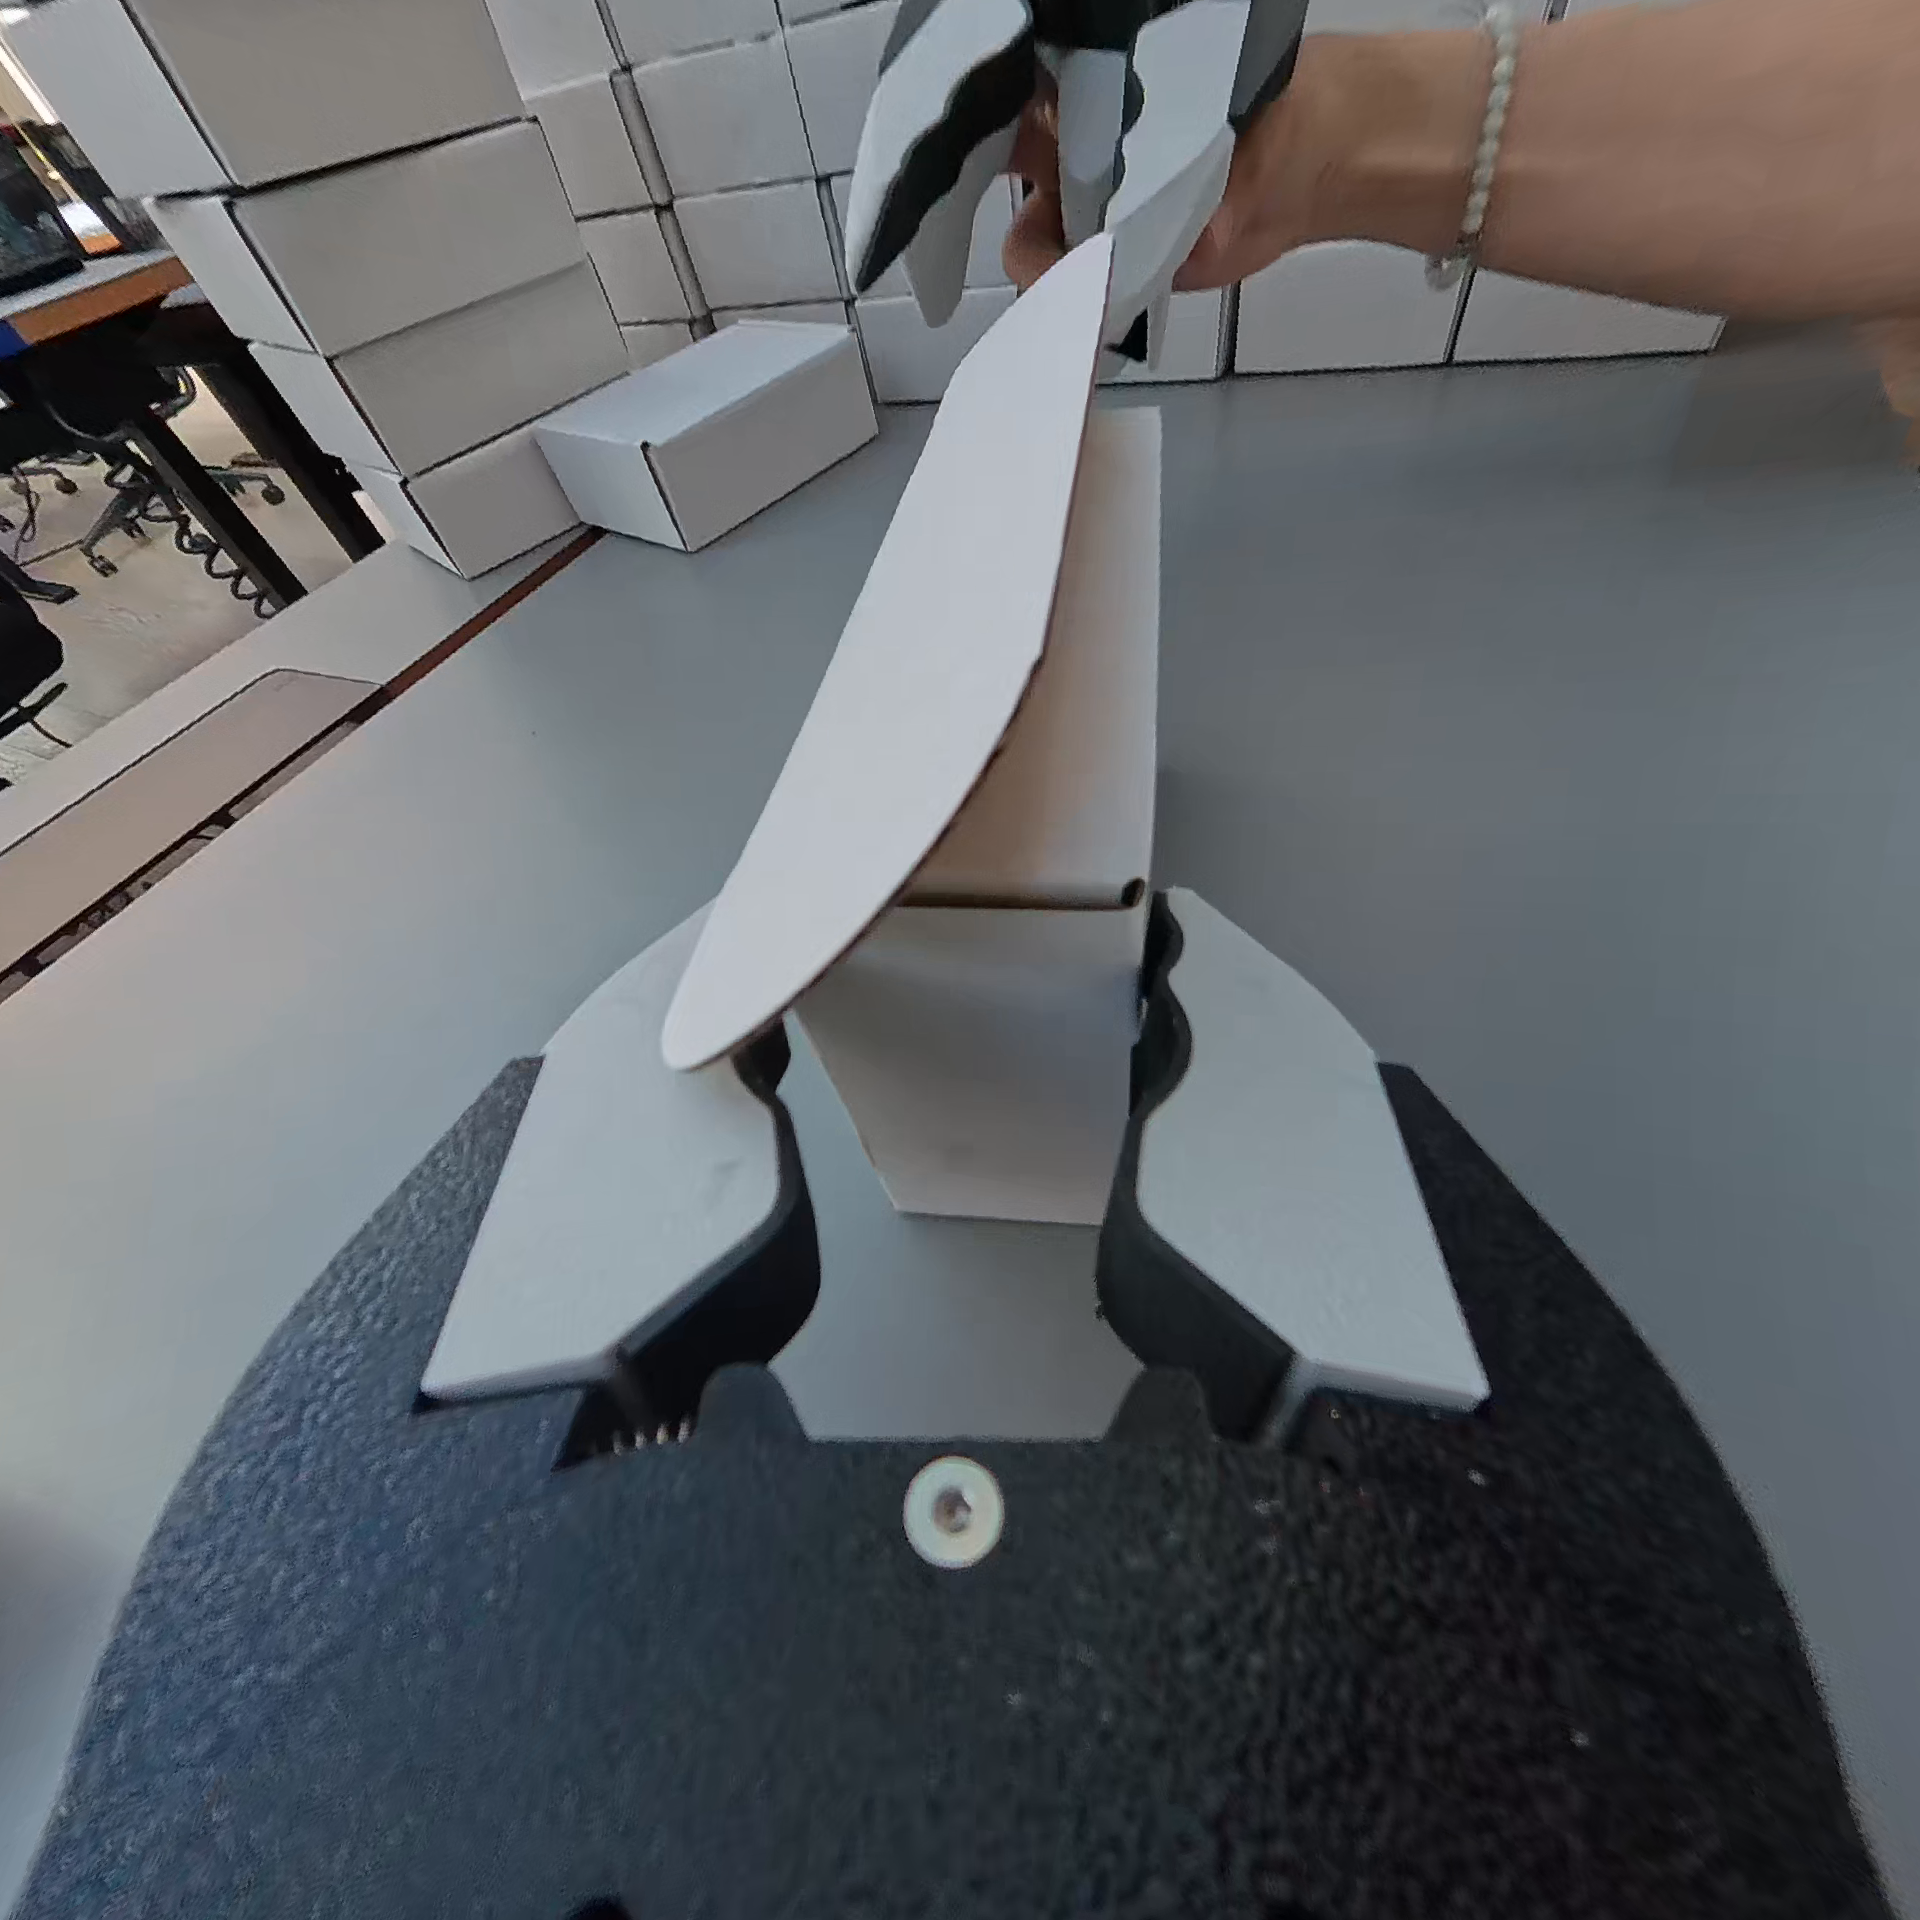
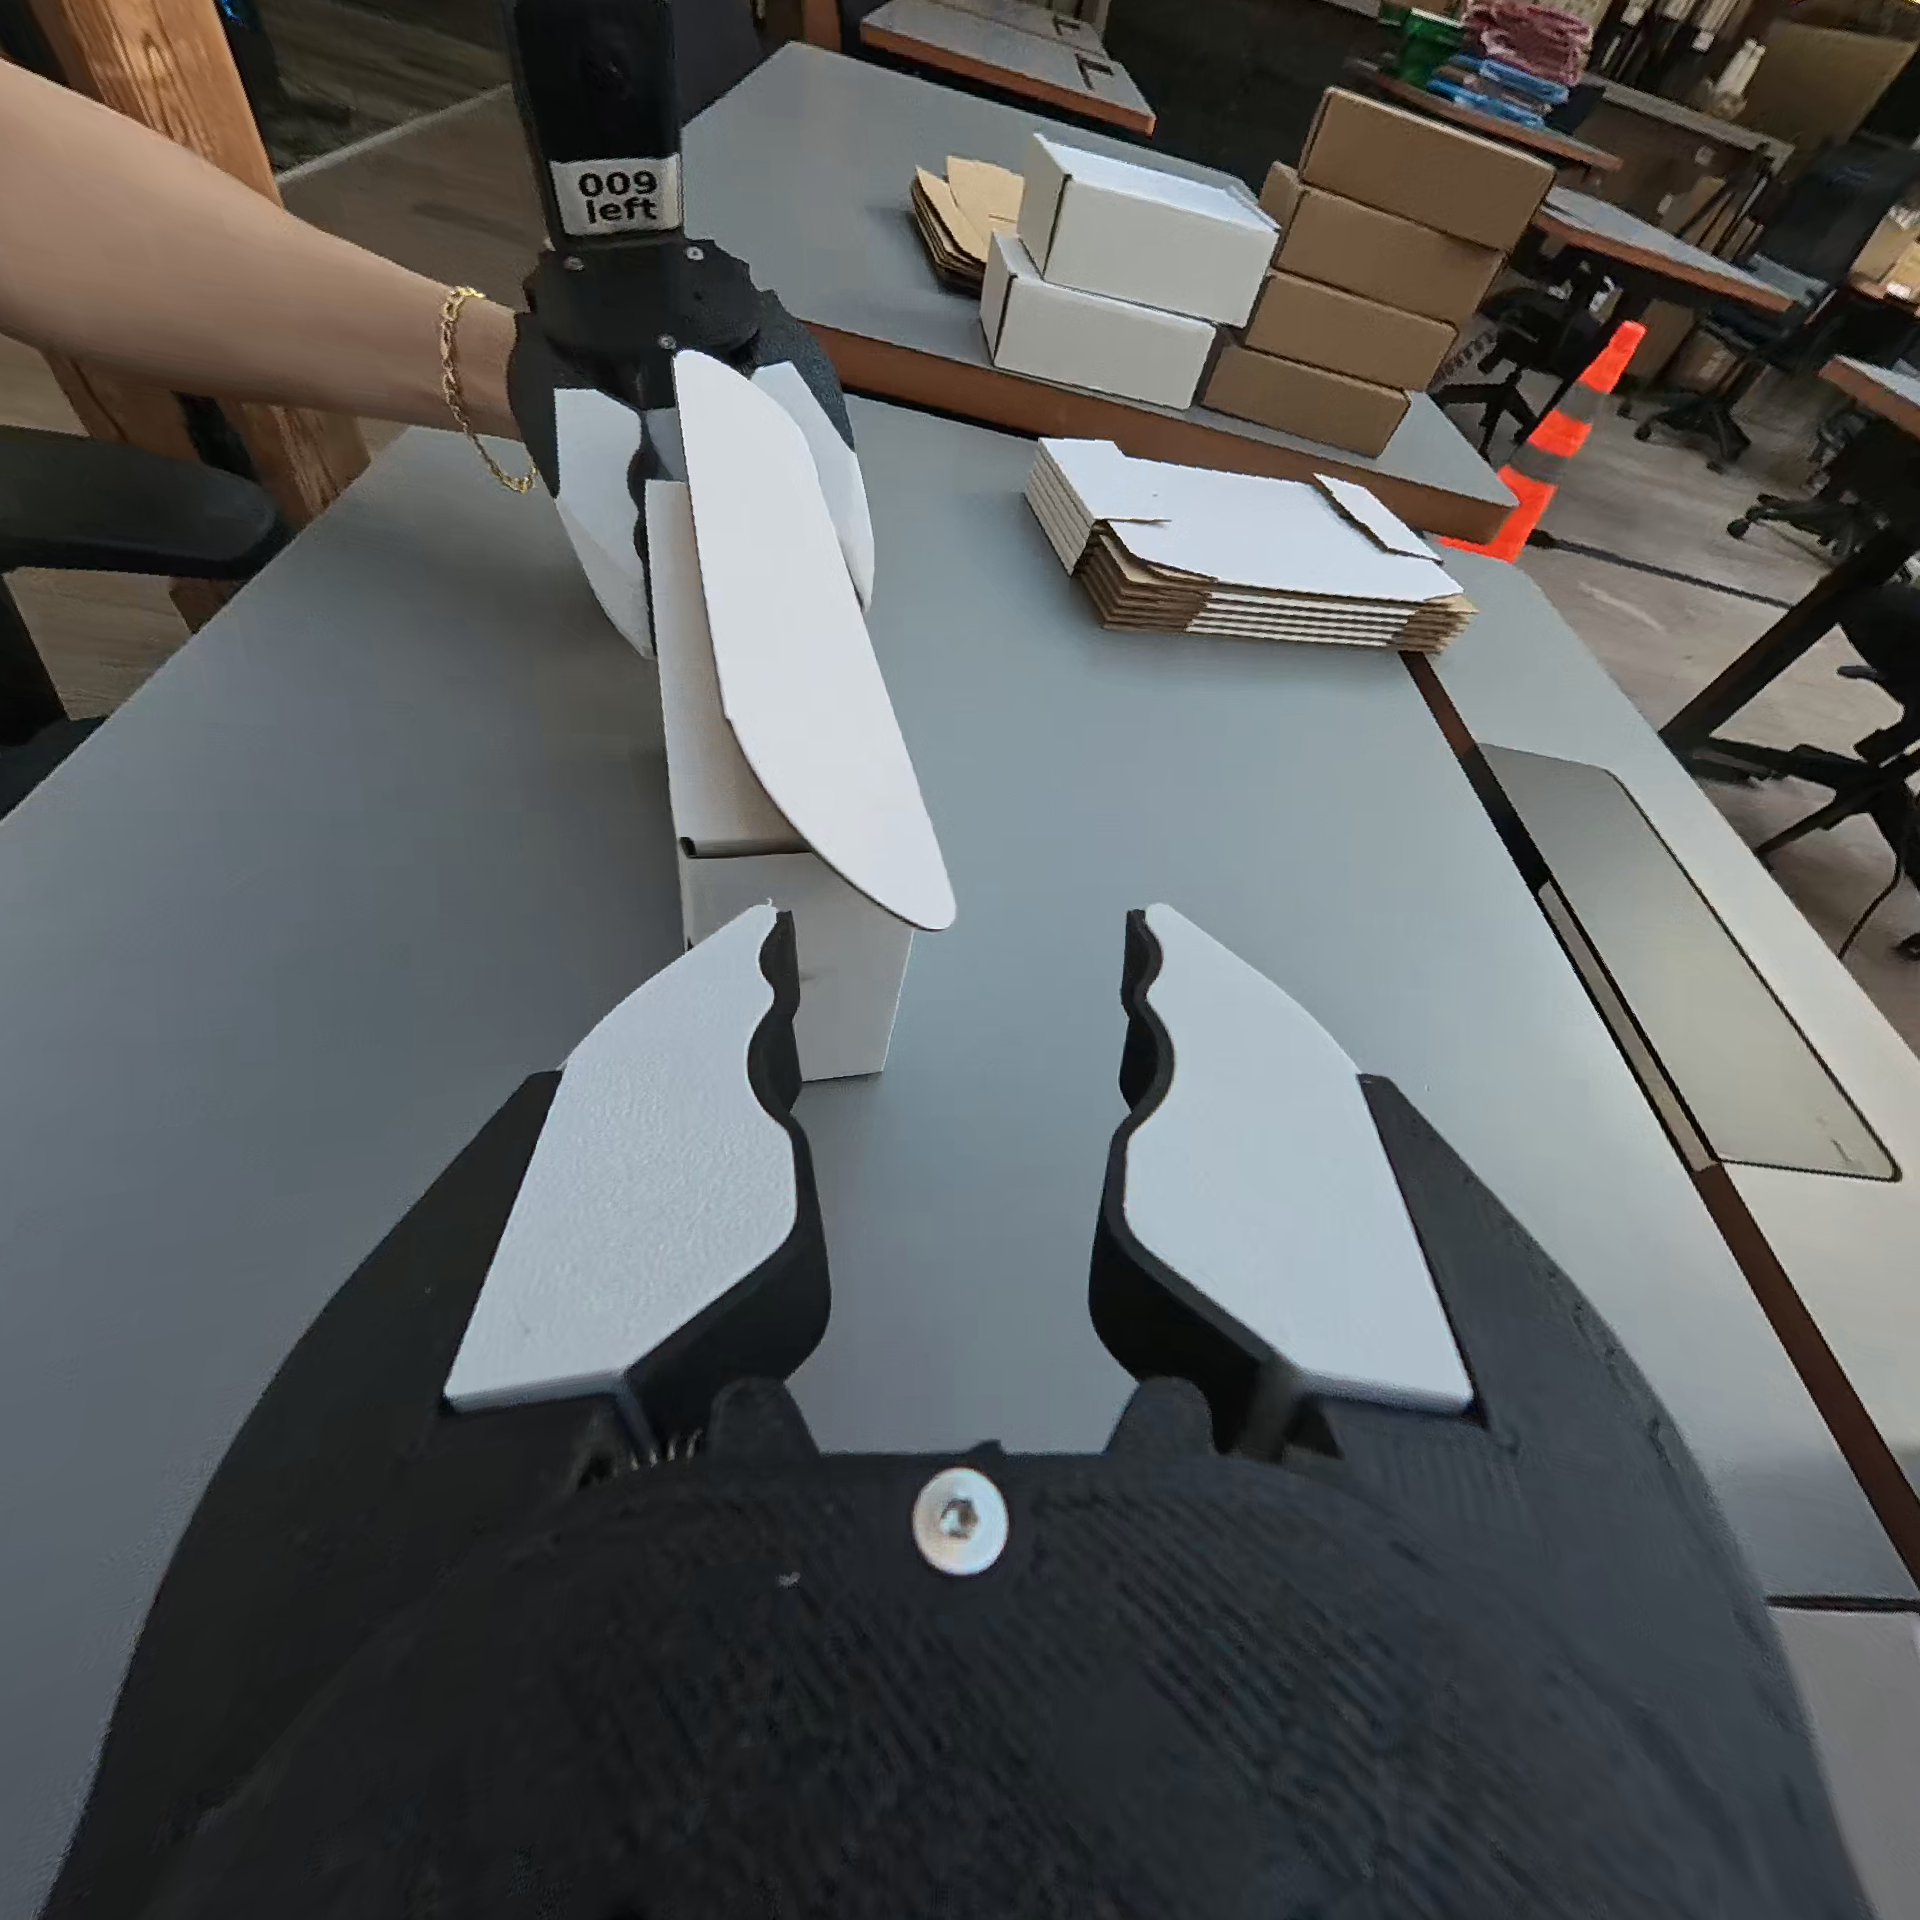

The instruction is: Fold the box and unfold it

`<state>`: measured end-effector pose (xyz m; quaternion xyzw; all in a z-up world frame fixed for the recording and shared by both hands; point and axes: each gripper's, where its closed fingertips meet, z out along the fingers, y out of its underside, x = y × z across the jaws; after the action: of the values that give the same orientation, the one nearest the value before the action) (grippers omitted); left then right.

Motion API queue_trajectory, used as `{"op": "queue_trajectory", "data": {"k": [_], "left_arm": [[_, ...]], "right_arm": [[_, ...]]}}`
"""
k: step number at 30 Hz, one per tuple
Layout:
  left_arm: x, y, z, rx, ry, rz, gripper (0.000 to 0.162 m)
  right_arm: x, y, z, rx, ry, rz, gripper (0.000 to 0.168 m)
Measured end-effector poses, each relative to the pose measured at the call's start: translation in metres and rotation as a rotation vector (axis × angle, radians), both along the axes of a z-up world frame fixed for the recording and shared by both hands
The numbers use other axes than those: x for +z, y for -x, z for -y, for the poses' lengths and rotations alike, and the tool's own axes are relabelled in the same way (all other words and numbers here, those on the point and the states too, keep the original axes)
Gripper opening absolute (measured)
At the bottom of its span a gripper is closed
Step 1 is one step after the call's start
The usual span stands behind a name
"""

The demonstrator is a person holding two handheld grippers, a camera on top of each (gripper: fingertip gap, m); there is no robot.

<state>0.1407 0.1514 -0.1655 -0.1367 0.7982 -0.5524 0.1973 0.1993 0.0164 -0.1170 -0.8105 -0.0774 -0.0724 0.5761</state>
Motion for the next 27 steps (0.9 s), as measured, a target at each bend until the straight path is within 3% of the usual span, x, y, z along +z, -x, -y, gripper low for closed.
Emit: {"op": "queue_trajectory", "data": {"k": [9, 14, 21, 27], "left_arm": [[-0.001, 0.001, 0.000, -0.004, -0.031, -0.027, 0.066], [-0.001, 0.002, -0.001, -0.012, -0.044, -0.030, 0.066], [-0.005, -0.005, -0.003, 0.084, -0.101, -0.123, 0.066], [-0.007, -0.010, 0.000, 0.192, -0.141, -0.189, 0.065]], "right_arm": [[0.002, 0.017, -0.012, 0.110, -0.011, 0.132, 0.006], [0.009, 0.014, -0.014, 0.091, -0.032, 0.066, 0.003], [0.009, -0.003, -0.018, -0.045, -0.080, -0.365, 0.004], [0.006, -0.010, -0.019, -0.243, -0.068, -0.408, 0.003]]}}
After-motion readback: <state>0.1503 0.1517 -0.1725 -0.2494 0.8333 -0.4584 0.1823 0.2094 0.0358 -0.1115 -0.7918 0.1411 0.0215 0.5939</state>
